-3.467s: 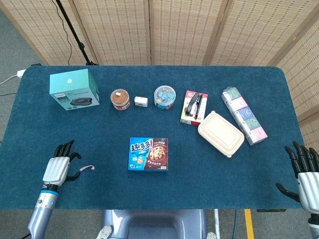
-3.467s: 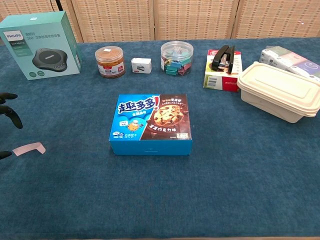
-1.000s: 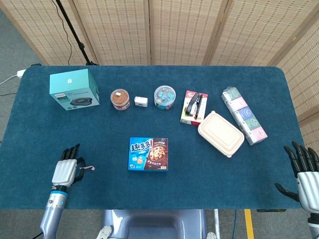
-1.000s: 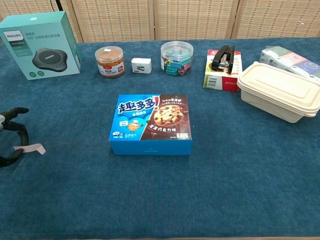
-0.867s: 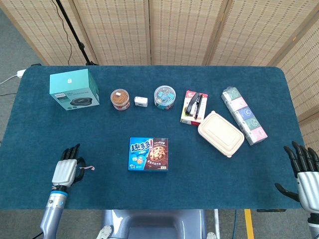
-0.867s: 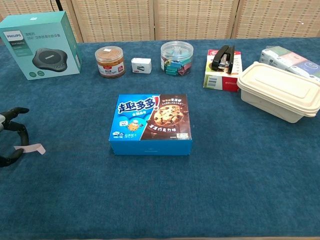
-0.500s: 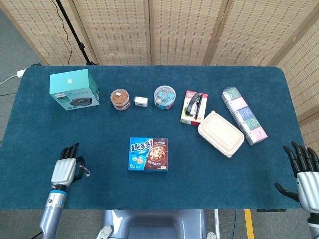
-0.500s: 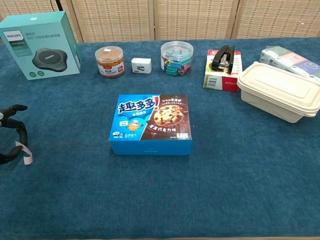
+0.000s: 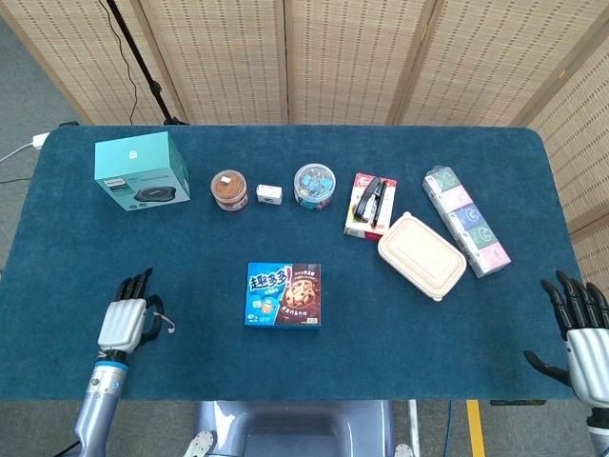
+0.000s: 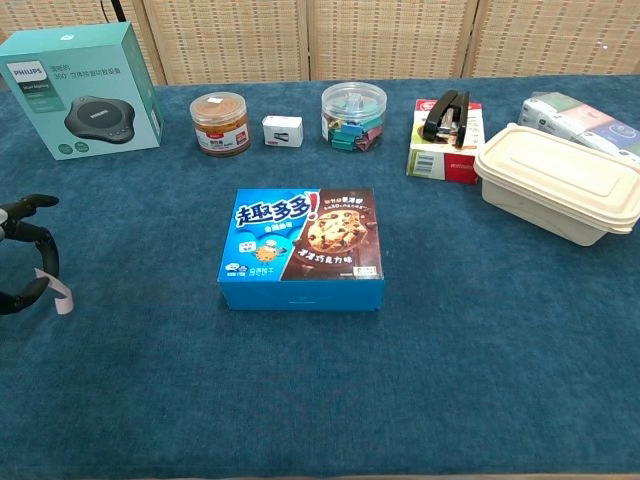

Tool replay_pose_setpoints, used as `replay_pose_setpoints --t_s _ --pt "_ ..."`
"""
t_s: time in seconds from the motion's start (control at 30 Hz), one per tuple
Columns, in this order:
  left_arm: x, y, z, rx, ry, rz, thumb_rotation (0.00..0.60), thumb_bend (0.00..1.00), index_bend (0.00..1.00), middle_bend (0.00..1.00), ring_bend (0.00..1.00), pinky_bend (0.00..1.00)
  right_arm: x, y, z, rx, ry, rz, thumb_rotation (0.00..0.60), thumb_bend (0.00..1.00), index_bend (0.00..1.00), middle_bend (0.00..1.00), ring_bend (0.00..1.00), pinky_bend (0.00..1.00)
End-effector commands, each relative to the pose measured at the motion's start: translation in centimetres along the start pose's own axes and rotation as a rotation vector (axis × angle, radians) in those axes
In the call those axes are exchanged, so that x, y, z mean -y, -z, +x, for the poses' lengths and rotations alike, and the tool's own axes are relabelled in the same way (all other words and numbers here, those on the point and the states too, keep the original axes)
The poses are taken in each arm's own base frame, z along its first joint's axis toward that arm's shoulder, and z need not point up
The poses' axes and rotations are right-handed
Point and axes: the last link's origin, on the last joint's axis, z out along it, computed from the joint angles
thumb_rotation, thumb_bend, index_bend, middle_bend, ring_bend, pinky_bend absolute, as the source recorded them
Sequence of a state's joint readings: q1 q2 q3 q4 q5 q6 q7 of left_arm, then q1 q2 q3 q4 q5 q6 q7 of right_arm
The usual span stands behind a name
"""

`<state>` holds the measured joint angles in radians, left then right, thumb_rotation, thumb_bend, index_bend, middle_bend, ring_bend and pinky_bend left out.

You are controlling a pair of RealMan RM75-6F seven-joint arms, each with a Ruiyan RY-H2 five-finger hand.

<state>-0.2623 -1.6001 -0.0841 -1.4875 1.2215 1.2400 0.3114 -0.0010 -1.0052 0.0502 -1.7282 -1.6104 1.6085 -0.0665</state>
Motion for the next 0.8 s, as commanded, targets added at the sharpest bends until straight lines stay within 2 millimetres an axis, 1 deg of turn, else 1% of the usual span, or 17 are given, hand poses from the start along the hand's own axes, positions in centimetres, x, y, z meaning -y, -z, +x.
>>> replay_pose_setpoints --t_s 0.03,0.2,0.3,0.4,0.5,0.6,0.8 --pt "-1.3 -0.3 1.5 -0.021 -0.013 -0.031 0.6 0.47 0.58 0.0 0.0 0.0 0.0 0.0 0.0 0.0 0.0 -0.001 0.6 0.0 0.0 0.0 0.0 0.0" --pt "-4.3 -0.8 3.9 -0.085 -0.054 -0.092 0.6 0.47 0.58 0.0 0.0 0.0 -0.1 0.0 0.0 0.001 -0.001 -0.002 0.6 0.0 0.01 0.0 0.0 0.0" --pt "-7.0 -1.6 5.5 -0.117 -0.094 -0.166 0.6 0.47 0.58 0.0 0.0 0.0 -0.1 0.0 0.1 -0.001 -0.002 -0.003 0.6 0.0 0.01 0.0 0.0 0.0" --pt "-9.2 -2.6 6.3 -0.115 -0.147 -0.233 0.6 0.47 0.58 0.0 0.0 0.0 -0.1 -0.1 0.1 -0.003 -0.003 -0.004 0.6 0.0 0.01 0.0 0.0 0.0" --pt "-11.2 -3.6 6.6 -0.106 -0.192 -0.276 0.6 0.47 0.58 0.0 0.0 0.0 -0.1 -0.1 0.1 -0.002 -0.002 -0.003 0.6 0.0 0.01 0.0 0.0 0.0" --pt "-13.3 -4.4 6.3 -0.089 -0.219 -0.314 0.6 0.47 0.58 0.0 0.0 0.0 -0.1 -0.2 0.0 0.001 -0.004 -0.001 0.6 0.0 0.01 0.0 0.0 0.0" --pt "-16.1 -5.3 5.6 -0.08 -0.317 -0.34 0.6 0.47 0.58 0.0 0.0 0.0 0.0 -0.2 -0.2 0.01 -0.004 0.004 0.6 0.0 0.01 0.0 0.0 0.0"
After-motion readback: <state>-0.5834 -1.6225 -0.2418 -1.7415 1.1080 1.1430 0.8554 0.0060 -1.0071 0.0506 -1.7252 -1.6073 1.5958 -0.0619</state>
